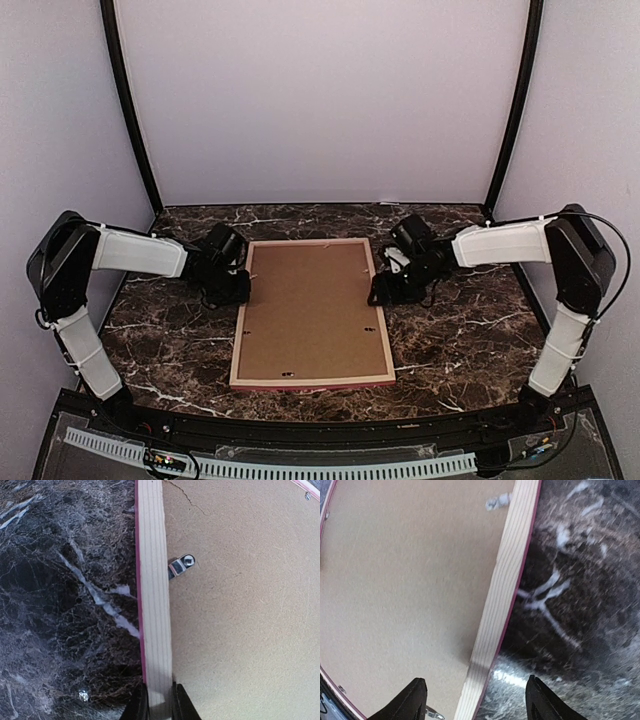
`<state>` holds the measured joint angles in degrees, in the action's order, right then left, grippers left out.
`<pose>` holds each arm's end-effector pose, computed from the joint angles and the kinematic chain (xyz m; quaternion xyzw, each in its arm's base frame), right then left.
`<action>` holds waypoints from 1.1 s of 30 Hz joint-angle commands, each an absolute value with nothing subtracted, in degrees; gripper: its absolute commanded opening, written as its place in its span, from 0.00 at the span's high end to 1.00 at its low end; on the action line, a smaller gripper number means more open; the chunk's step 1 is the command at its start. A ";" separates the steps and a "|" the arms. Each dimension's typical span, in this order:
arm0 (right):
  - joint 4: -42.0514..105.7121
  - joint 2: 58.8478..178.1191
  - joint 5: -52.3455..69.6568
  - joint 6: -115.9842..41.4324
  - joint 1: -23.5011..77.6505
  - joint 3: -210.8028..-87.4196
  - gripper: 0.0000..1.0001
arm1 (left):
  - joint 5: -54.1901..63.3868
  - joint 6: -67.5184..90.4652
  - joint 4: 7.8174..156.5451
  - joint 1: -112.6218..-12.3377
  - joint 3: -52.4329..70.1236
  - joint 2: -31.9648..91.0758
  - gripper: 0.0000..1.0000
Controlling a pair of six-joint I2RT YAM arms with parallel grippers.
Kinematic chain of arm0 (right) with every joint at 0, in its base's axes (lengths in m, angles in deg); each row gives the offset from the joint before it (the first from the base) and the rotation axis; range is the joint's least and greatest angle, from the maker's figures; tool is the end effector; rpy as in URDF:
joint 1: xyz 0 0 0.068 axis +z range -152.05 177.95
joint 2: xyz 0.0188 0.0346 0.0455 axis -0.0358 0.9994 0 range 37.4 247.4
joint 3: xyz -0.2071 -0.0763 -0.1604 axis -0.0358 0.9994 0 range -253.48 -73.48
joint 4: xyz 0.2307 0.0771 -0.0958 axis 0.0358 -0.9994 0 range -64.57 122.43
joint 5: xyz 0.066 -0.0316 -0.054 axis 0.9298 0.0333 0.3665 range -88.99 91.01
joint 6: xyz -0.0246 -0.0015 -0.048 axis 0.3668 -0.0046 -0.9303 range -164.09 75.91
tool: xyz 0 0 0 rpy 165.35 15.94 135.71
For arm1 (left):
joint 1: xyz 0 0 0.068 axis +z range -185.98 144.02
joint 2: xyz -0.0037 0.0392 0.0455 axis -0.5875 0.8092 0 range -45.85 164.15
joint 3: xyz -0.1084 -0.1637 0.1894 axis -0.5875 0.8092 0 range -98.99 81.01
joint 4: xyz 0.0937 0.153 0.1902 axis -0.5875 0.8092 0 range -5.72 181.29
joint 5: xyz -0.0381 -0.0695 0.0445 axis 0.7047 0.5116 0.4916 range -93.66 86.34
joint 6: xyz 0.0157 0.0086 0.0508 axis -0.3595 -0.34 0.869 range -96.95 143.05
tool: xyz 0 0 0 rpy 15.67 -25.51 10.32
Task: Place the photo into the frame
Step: Position the photo frame at the center of the board, then press the fastener onto the backboard.
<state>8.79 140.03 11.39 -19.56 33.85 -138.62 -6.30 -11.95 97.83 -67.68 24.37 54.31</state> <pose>0.2889 0.2170 0.1741 -0.1180 0.9575 0.2007 0.1705 0.2946 -0.1800 0.1563 -0.0342 0.9581 -0.1374 0.2489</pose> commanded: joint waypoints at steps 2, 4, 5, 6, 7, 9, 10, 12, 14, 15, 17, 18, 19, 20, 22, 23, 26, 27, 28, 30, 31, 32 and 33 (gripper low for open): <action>10.97 137.81 11.09 -16.63 38.55 -134.51 0.32 | -5.42 -12.10 98.43 -67.97 24.32 56.08 0.97; 10.90 137.31 10.92 -16.98 39.82 -133.66 0.31 | -5.42 -12.06 98.46 -67.98 24.32 56.10 0.97; 10.78 137.32 10.87 -17.14 40.33 -133.31 0.31 | -5.42 -12.03 98.44 -68.02 24.28 56.17 0.97; 10.48 137.29 10.64 -17.22 40.69 -133.06 0.31 | -5.35 -11.98 98.46 -68.00 24.26 56.25 0.97; 10.19 137.27 10.46 -17.55 41.01 -132.92 0.31 | -5.30 -12.01 98.45 -67.98 24.29 56.31 0.97; 9.66 137.22 9.83 -18.20 41.69 -132.78 0.32 | -5.14 -12.06 98.52 -68.02 24.25 56.36 0.97; 9.51 137.13 9.69 -18.57 41.98 -132.69 0.32 | -5.09 -12.05 98.55 -67.99 24.25 56.36 0.97; 9.25 137.01 9.53 -19.28 42.34 -132.42 0.32 | -5.07 -11.96 98.55 -67.98 24.26 56.34 0.97; 8.93 137.08 9.33 -20.08 42.79 -132.38 0.33 | -5.07 -11.99 98.54 -67.97 24.24 56.36 0.97; 8.69 137.07 9.14 -20.44 42.99 -132.36 0.33 | -5.03 -11.96 98.57 -68.02 24.28 56.36 0.97; 8.22 137.17 8.73 -21.07 43.12 -132.20 0.34 | -5.00 -12.00 98.62 -68.00 24.24 56.37 0.97; 8.01 137.23 8.58 -21.47 43.12 -132.07 0.34 | -5.01 -11.94 98.66 -68.00 24.24 56.37 0.97; 7.77 137.20 8.39 -21.96 43.17 -131.95 0.35 | -4.95 -11.94 98.68 -67.99 24.24 56.37 0.97; 7.60 137.25 8.31 -22.42 43.15 -131.86 0.36 | -4.93 -12.00 98.67 -67.98 24.24 56.37 0.97; 7.16 137.36 7.79 -23.08 43.15 -131.94 0.37 | -4.95 -11.97 98.72 -67.94 24.24 56.44 0.97; 6.81 137.56 7.52 -23.34 43.16 -132.15 0.37 | -4.92 -11.99 98.71 -67.96 24.24 56.45 0.97; 6.26 138.32 6.49 -23.69 43.21 -133.11 0.38 | -4.89 -12.01 98.80 -67.98 24.34 56.45 0.97; 6.23 138.72 6.39 -23.66 43.21 -133.39 0.38 | -4.89 -11.97 98.84 -68.02 24.29 56.45 0.97; 6.23 138.87 6.49 -23.69 43.21 -133.58 0.38 | -4.89 -11.87 98.82 -67.98 24.27 56.50 0.97; 6.60 139.00 7.13 -23.87 43.17 -133.75 0.38 | -4.84 -11.85 98.89 -68.02 24.24 56.58 0.97; 6.87 138.94 7.61 -23.87 43.17 -133.69 0.38 | -4.86 -11.85 98.88 -67.95 24.24 56.62 0.97; 7.20 138.78 8.17 -23.88 43.13 -133.65 0.37 | -4.83 -11.73 98.92 -67.97 24.24 56.67 0.97; 7.63 138.54 9.23 -23.88 43.12 -133.54 0.36 | -4.86 -11.70 98.91 -67.97 24.19 56.71 0.97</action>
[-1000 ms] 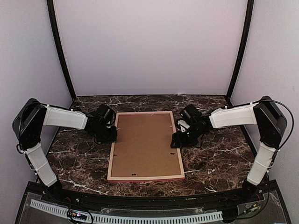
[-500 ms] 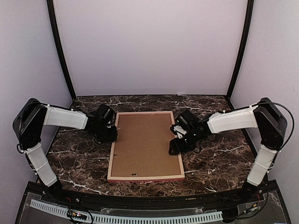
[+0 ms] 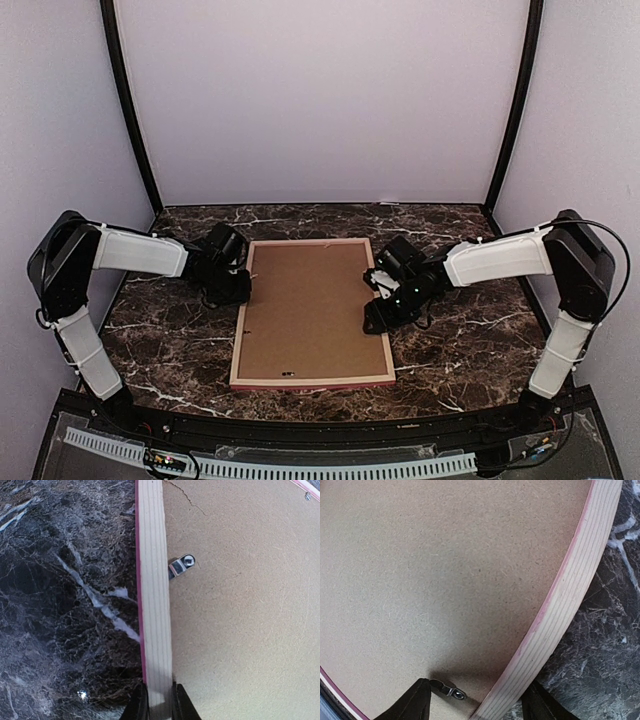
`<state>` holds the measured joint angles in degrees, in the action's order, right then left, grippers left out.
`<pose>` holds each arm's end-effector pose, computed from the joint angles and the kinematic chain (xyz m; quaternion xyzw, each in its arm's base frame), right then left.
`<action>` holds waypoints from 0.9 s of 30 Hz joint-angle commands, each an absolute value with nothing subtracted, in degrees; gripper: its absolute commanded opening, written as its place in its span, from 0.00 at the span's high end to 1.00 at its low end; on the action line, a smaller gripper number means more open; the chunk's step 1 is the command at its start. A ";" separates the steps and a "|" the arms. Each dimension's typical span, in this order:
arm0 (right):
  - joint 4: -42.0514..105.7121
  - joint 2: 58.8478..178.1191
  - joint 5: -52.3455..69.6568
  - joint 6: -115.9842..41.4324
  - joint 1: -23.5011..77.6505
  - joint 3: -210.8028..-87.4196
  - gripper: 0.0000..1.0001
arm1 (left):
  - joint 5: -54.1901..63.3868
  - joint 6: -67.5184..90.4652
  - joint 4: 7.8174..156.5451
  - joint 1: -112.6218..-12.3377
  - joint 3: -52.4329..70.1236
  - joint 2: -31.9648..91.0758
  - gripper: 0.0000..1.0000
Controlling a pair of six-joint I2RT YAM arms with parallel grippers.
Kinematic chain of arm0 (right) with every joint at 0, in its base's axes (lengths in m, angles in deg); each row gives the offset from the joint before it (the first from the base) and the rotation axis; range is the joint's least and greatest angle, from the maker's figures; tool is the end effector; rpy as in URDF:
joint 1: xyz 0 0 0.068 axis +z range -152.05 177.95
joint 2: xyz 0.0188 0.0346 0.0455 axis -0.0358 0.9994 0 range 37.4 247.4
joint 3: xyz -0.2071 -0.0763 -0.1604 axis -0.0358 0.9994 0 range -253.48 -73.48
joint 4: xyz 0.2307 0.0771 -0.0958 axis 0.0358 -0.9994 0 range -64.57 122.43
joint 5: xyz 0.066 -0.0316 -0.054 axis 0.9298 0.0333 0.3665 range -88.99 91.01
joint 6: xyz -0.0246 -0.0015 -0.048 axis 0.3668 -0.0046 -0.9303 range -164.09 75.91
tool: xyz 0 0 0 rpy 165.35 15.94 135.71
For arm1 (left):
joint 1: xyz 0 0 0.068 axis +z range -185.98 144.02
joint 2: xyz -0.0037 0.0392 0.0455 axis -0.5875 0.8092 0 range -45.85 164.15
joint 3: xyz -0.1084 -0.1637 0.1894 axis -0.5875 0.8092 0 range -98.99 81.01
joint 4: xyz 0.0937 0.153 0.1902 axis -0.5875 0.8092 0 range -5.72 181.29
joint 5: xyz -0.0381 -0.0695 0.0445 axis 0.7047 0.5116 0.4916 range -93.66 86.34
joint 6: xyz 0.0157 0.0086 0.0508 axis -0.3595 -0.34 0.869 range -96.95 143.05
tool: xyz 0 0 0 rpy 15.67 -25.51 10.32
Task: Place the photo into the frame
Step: Press the fastener onto the backboard.
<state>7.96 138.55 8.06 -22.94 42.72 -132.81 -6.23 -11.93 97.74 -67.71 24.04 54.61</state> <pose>0.2366 0.2408 0.1538 -0.2123 0.9535 0.1621 0.1393 0.2959 -0.1810 0.1563 -0.0336 0.9579 -0.1385 0.2494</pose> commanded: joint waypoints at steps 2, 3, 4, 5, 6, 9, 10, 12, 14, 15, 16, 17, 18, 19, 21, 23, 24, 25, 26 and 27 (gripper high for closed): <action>8.60 138.06 10.89 -23.60 42.95 -133.32 0.33 | -4.81 -11.53 98.98 -67.99 24.13 56.79 0.97; 9.38 137.82 11.91 -23.30 42.68 -133.22 0.32 | -4.81 -11.51 99.01 -68.02 24.08 56.80 0.97; 9.80 137.66 12.90 -22.88 42.30 -133.10 0.31 | -4.81 -11.49 99.04 -68.03 24.00 56.80 0.97; 10.29 137.47 13.71 -22.39 41.92 -133.07 0.31 | -4.81 -11.49 99.09 -68.00 23.99 56.80 0.97; 10.59 137.24 14.31 -21.90 41.45 -132.94 0.31 | -4.89 -11.42 99.13 -67.98 24.00 56.81 0.98; 10.80 137.11 14.61 -20.08 40.14 -132.95 0.32 | -5.04 -11.40 99.13 -67.97 23.98 56.81 0.97; 10.80 137.14 14.52 -19.74 39.80 -132.95 0.32 | -5.05 -11.40 99.09 -67.97 23.93 56.81 0.98; 10.69 137.47 14.13 -18.52 39.09 -132.89 0.34 | -4.97 -11.40 99.01 -68.02 23.94 56.85 0.98; 10.89 137.94 13.99 -17.87 38.46 -132.61 0.35 | -4.90 -11.33 98.97 -67.98 23.89 56.89 0.97; 10.99 138.14 14.02 -17.61 38.25 -132.47 0.36 | -4.90 -11.28 98.90 -68.02 23.89 56.94 0.97; 10.98 138.31 14.04 -17.56 38.14 -132.50 0.36 | -4.89 -11.24 98.93 -67.98 23.93 56.96 0.98; 10.93 138.50 13.92 -17.55 38.12 -132.64 0.37 | -4.98 -11.23 99.00 -67.98 23.91 56.98 0.98; 10.79 138.71 13.73 -17.60 38.09 -132.67 0.37 | -5.03 -11.23 99.02 -68.00 23.83 56.98 0.98; 10.42 138.93 13.17 -17.74 38.11 -132.89 0.38 | -4.99 -11.20 99.04 -67.98 23.78 56.98 0.98; 9.23 139.24 11.96 -18.36 38.11 -133.37 0.38 | -5.03 -11.16 99.10 -67.97 23.73 56.98 0.98; 7.81 139.59 10.29 -19.23 38.32 -133.90 0.39 | -5.14 -11.14 99.12 -67.99 23.67 56.98 0.98; 7.09 139.69 9.51 -19.65 38.48 -134.23 0.39 | -5.10 -11.14 99.13 -68.03 23.65 57.03 0.98; 6.58 139.86 8.93 -20.06 38.59 -134.54 0.39 | -5.12 -11.09 99.11 -67.99 23.67 57.05 0.98; 6.18 140.13 8.35 -20.36 38.78 -134.71 0.39 | -5.14 -11.16 99.13 -67.98 23.65 57.13 0.98; 5.89 140.44 8.03 -20.62 38.98 -135.04 0.39 | -5.13 -11.16 99.14 -67.97 23.63 57.19 0.98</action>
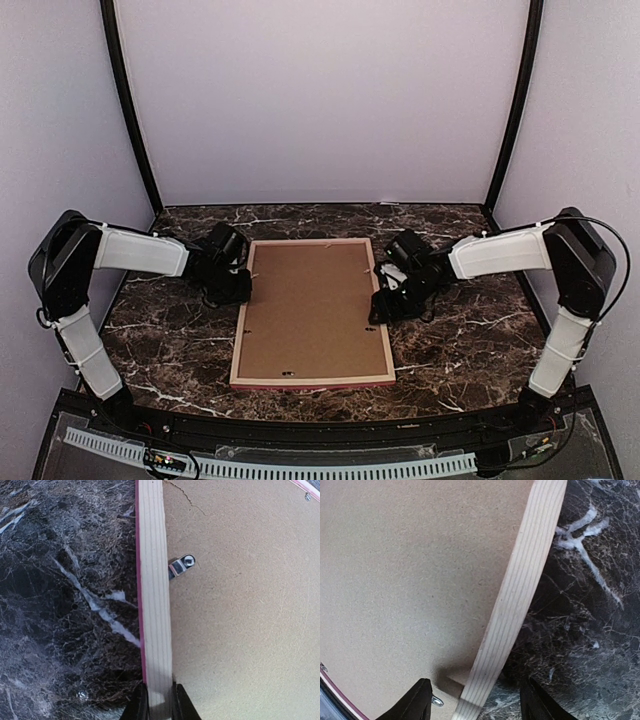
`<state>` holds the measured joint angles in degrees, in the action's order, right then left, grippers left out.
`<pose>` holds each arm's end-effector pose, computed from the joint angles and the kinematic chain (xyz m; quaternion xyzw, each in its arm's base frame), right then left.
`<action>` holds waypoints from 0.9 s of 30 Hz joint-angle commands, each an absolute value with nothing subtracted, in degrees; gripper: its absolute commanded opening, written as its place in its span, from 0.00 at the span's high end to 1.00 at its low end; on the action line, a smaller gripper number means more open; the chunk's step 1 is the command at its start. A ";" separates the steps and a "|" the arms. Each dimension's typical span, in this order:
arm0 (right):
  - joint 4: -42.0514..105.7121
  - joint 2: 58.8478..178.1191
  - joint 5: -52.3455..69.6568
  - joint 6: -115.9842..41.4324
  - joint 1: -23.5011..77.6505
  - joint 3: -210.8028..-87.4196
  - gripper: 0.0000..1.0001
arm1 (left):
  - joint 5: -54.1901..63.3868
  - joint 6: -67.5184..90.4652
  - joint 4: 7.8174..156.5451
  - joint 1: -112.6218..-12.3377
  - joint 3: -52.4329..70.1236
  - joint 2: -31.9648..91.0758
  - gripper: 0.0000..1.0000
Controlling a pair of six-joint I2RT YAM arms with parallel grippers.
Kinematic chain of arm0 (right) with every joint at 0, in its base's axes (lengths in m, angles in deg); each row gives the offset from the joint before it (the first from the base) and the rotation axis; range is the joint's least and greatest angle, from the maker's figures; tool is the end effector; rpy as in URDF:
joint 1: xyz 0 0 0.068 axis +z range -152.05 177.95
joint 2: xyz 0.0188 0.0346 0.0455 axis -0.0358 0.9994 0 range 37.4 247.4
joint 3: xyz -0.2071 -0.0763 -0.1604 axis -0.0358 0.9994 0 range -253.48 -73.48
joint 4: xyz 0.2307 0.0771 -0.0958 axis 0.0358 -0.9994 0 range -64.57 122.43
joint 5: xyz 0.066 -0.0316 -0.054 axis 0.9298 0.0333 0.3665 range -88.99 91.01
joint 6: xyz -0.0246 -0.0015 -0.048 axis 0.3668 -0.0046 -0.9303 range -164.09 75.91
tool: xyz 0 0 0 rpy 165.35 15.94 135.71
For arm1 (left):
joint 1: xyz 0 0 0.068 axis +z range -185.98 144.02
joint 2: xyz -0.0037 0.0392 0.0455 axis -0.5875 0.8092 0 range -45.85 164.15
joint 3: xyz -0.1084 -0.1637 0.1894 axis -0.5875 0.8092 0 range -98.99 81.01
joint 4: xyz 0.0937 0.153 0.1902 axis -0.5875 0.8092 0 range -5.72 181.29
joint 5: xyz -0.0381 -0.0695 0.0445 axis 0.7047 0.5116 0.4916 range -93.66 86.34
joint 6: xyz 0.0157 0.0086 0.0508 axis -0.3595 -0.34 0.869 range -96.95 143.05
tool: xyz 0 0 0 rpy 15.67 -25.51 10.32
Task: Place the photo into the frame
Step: Press the fastener onto the backboard.
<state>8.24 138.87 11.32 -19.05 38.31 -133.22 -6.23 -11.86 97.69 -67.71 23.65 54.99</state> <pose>0.2548 0.2248 0.1544 -0.1485 0.9628 0.1862 0.1274 0.2974 -0.1820 0.1561 -0.0330 0.9577 -0.1386 0.2499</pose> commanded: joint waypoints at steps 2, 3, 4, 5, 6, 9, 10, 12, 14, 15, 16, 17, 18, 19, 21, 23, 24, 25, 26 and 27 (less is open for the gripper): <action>5.38 140.86 7.52 -21.12 39.37 -135.47 0.38 | -5.00 -11.28 99.14 -67.97 23.62 57.30 0.98; 5.19 140.99 7.42 -21.28 39.57 -135.59 0.38 | -5.07 -11.30 99.14 -67.97 23.62 57.33 0.98; 5.17 141.14 7.40 -21.46 39.75 -135.73 0.38 | -5.07 -11.29 99.12 -67.97 23.62 57.33 0.98; 5.18 141.24 7.40 -21.66 39.90 -135.83 0.38 | -5.07 -11.30 99.13 -67.97 23.62 57.33 0.98; 5.18 141.32 7.54 -21.94 40.07 -135.82 0.38 | -5.07 -11.31 99.14 -67.99 23.58 57.33 0.98; 4.90 141.54 8.32 -23.25 40.67 -136.16 0.37 | -5.14 -11.31 99.19 -67.97 23.51 57.40 0.98; 4.76 141.62 8.49 -23.79 40.93 -136.34 0.37 | -5.15 -11.31 99.21 -67.99 23.44 57.41 0.98; 4.10 141.93 8.99 -24.82 41.37 -136.59 0.36 | -5.22 -11.28 99.26 -67.98 23.30 57.50 0.97; 3.43 142.33 9.45 -25.83 41.73 -136.95 0.36 | -5.17 -11.30 99.30 -67.95 23.30 57.55 0.98; 3.16 142.51 9.65 -26.22 41.91 -137.16 0.36 | -5.20 -11.31 99.27 -67.97 23.23 57.59 0.98; 2.72 142.74 9.71 -26.59 42.08 -137.42 0.35 | -5.18 -11.31 99.29 -67.97 23.21 57.59 0.98; 2.38 142.93 9.91 -27.05 42.19 -137.54 0.35 | -5.21 -11.31 99.37 -67.93 23.21 57.60 0.98; 2.06 143.02 9.93 -27.38 42.24 -137.69 0.35 | -5.18 -11.31 99.34 -67.95 23.20 57.55 0.98; 1.64 143.12 9.64 -27.65 42.24 -137.79 0.35 | -5.16 -11.31 99.39 -67.97 23.23 57.57 0.98; 1.06 143.13 9.71 -28.35 42.24 -137.97 0.35 | -5.16 -11.27 99.47 -68.02 23.19 57.59 0.98; 0.44 143.09 9.92 -29.21 42.24 -137.99 0.35 | -5.20 -11.23 99.48 -67.98 23.14 57.60 0.98; 0.05 143.05 10.05 -29.65 42.24 -137.99 0.35 | -5.23 -11.23 99.51 -67.98 23.12 57.60 0.98; -0.38 143.05 10.00 -29.94 42.24 -138.05 0.35 | -5.24 -11.18 99.54 -68.02 23.14 57.60 0.98; -0.77 142.97 9.77 -30.29 42.24 -138.04 0.35 | -5.27 -11.11 99.57 -67.99 23.11 57.60 0.98; -1.21 142.96 9.53 -30.51 42.23 -138.04 0.35 | -5.26 -11.09 99.57 -67.93 23.10 57.60 0.98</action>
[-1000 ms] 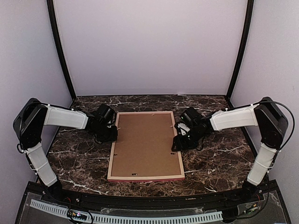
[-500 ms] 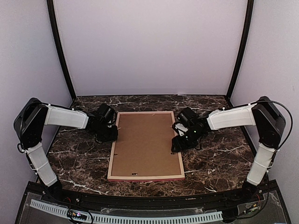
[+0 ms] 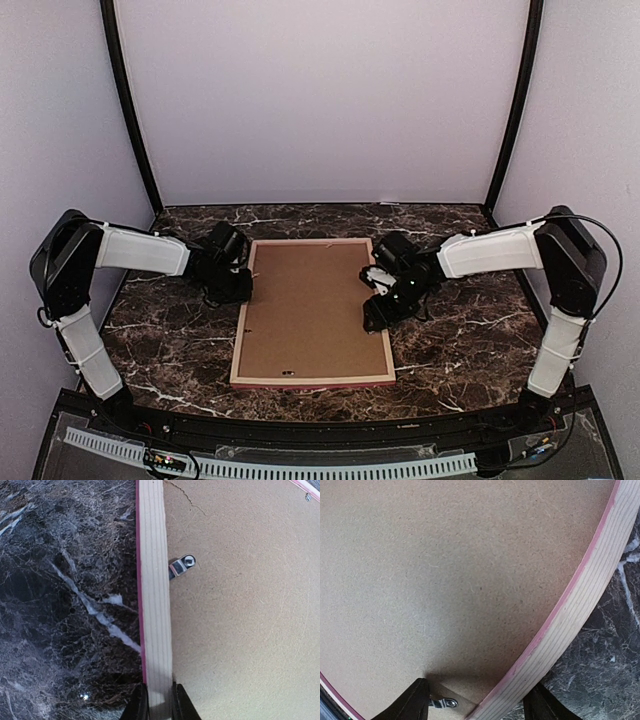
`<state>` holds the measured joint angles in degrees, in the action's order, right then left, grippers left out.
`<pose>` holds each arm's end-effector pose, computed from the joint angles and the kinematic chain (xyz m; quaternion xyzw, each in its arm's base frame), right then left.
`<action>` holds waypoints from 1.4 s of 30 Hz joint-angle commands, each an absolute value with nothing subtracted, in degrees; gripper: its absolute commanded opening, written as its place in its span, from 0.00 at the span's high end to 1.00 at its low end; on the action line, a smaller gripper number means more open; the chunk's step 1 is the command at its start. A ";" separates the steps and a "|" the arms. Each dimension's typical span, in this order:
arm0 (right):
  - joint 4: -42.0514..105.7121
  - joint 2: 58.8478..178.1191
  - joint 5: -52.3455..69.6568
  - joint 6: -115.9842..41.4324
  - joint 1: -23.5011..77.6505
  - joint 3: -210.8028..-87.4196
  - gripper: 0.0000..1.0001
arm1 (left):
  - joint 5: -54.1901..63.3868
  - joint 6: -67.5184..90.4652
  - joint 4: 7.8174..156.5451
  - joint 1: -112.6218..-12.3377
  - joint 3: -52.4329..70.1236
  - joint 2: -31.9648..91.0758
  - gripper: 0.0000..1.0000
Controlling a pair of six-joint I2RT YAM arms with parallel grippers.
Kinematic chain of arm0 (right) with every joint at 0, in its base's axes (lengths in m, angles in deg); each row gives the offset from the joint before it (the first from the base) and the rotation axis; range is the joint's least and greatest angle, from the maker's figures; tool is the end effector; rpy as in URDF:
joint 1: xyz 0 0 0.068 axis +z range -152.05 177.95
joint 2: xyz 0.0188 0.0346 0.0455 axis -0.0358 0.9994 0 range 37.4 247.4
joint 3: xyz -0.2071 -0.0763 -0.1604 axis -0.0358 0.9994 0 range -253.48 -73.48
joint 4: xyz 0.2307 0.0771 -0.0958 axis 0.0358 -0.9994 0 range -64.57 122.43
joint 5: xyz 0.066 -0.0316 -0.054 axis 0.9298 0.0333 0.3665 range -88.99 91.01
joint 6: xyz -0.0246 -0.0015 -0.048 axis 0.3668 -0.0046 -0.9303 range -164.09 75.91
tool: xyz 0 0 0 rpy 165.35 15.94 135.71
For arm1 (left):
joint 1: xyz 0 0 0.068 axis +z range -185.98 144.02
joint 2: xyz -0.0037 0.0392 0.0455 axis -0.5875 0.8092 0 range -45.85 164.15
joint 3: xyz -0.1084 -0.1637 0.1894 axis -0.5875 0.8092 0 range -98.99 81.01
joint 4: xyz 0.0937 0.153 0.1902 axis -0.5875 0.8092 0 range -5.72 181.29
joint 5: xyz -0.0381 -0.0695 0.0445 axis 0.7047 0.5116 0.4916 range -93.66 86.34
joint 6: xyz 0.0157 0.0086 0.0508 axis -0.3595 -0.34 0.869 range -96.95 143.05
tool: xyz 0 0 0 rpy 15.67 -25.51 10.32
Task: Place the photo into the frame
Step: Press the fastener onto the backboard.
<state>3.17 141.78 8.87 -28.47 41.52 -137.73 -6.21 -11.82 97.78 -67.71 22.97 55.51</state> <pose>0.2503 0.2447 0.1549 -0.2490 0.9495 0.1468 0.1219 0.2998 -0.1835 0.1563 -0.0326 0.9576 -0.1390 0.2504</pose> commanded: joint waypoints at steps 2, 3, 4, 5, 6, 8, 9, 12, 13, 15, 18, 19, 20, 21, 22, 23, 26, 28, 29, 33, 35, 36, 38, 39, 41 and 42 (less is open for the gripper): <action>-1.60 142.96 9.48 -30.83 42.23 -138.00 0.37 | -5.25 -11.12 99.50 -67.97 23.22 57.60 0.98; -1.79 143.04 9.77 -31.01 42.20 -137.99 0.38 | -5.25 -11.13 99.49 -67.97 23.19 57.62 0.98; -1.99 143.05 10.00 -31.14 42.24 -137.99 0.38 | -5.25 -11.13 99.54 -67.97 23.19 57.61 0.98; -2.21 143.12 10.06 -31.33 42.23 -137.99 0.38 | -5.24 -11.14 99.55 -67.97 23.18 57.60 0.98; -2.48 143.08 10.07 -31.60 42.24 -137.91 0.38 | -5.24 -11.14 99.52 -67.97 23.18 57.60 0.98; -3.04 142.97 9.83 -32.21 42.16 -137.92 0.38 | -5.27 -11.14 99.64 -67.94 23.18 57.60 0.98; -3.22 142.86 9.93 -32.44 42.09 -137.84 0.38 | -5.29 -11.14 99.68 -67.96 23.25 57.60 0.98; -3.36 142.57 10.87 -33.21 41.52 -137.46 0.39 | -5.26 -11.18 99.61 -67.97 23.34 57.51 0.98; -3.30 142.43 11.34 -33.38 41.32 -137.36 0.39 | -5.25 -11.21 99.64 -67.95 23.35 57.51 0.98; -3.26 141.93 12.37 -33.91 40.91 -137.07 0.39 | -5.25 -11.22 99.68 -67.98 23.40 57.39 0.98; -3.47 141.36 13.35 -34.77 40.22 -136.55 0.41 | -5.27 -11.22 99.72 -67.97 23.52 57.21 0.98; -3.51 141.22 13.62 -35.06 39.96 -136.40 0.42 | -5.26 -11.22 99.69 -68.02 23.53 57.18 0.98; -3.54 141.15 13.92 -35.30 39.74 -136.31 0.43 | -5.27 -11.22 99.69 -67.99 23.53 57.16 0.98; -3.65 141.12 14.20 -35.54 39.51 -136.15 0.46 | -5.26 -11.22 99.72 -67.98 23.53 57.16 0.98; -3.66 141.16 14.34 -35.66 39.23 -136.08 0.47 | -5.25 -11.18 99.81 -67.98 23.47 57.16 0.98; -3.73 141.22 14.45 -35.87 39.05 -135.98 0.49 | -5.25 -11.20 99.83 -67.97 23.50 57.11 0.98; -3.79 141.29 14.82 -36.45 38.67 -135.89 0.51 | -5.31 -11.21 99.81 -67.97 23.58 57.00 0.98; -3.79 141.51 14.97 -36.63 38.51 -135.87 0.52 | -5.28 -11.22 99.85 -68.03 23.65 56.98 0.98; -3.86 141.55 14.98 -36.82 38.41 -135.89 0.53 | -5.26 -11.22 99.89 -68.00 23.64 56.98 0.98; -3.96 141.78 15.05 -37.52 37.97 -135.90 0.55 | -5.27 -11.15 99.91 -67.93 23.54 56.98 0.98; -3.96 141.81 15.08 -37.79 37.65 -135.93 0.56 | -5.27 -11.14 99.99 -67.97 23.49 56.98 0.98; -3.88 141.85 15.13 -37.91 37.47 -136.01 0.57 | -5.26 -11.14 100.01 -67.97 23.47 56.98 0.98; -3.68 141.96 15.33 -38.15 37.17 -136.06 0.59 | -5.25 -11.03 100.02 -67.97 23.42 56.98 0.98; -3.57 141.91 15.53 -38.30 37.01 -136.11 0.60 | -5.25 -11.04 100.06 -67.97 23.37 56.98 0.98; -3.44 142.08 15.85 -38.65 36.82 -136.19 0.62 | -5.24 -11.03 100.09 -67.97 23.37 56.94 0.98; -3.36 142.12 15.93 -38.91 36.73 -136.19 0.63 | -5.24 -11.04 100.05 -67.97 23.41 56.95 0.98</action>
